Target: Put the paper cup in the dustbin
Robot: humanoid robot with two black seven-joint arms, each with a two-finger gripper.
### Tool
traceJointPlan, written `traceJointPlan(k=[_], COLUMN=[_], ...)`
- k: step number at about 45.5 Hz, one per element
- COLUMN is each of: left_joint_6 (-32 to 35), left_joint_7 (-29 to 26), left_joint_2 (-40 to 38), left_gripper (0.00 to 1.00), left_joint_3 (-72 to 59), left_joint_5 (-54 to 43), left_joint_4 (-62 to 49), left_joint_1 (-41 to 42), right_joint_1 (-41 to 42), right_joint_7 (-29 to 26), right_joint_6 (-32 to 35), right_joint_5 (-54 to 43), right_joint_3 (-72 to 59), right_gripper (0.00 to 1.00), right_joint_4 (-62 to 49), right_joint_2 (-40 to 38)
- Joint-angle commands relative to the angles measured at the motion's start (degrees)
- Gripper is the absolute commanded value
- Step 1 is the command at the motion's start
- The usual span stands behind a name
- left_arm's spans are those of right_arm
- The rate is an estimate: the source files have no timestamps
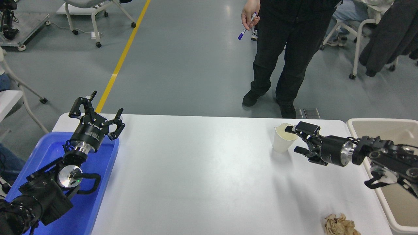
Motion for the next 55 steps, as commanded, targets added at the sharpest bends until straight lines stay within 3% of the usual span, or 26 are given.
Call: traceJointPlan(k=[1,8,23,55], left_joint_6=[0.0,0.0,0.0,0.0], left_joint_7=[0.0,0.0,0.0,0.0], left_joint_2=[0.0,0.0,0.0,0.0], left_gripper=[1.0,1.0,1.0,1.0], left_joint_3=[0.0,0.0,0.0,0.0], left_joint_5=[-0.01,-0.01,-0.01,0.07], left_joint_4=[0.01,-0.08,0.01,-0.07], left_joint_1=[0.0,0.0,0.0,0.0], right_joint_1=[5.13,6.1,8.38,9.62], right_joint_7=[-3.5,-8.42,-12.73,-13.26], right_joint_6=[-0.21,-0.12,-0.12,-0.47], right_joint_5=[-0.59,-0.24,0.12,0.73], right_joint_3=[-6.54,-8.56,-9.7,-12.78], right_gripper=[1.0,1.0,1.0,1.0], right_joint_4=[-3.37,-5.39,-12.24,-22.7], right_joint_2=[2.46,4.48,9.14,18.1])
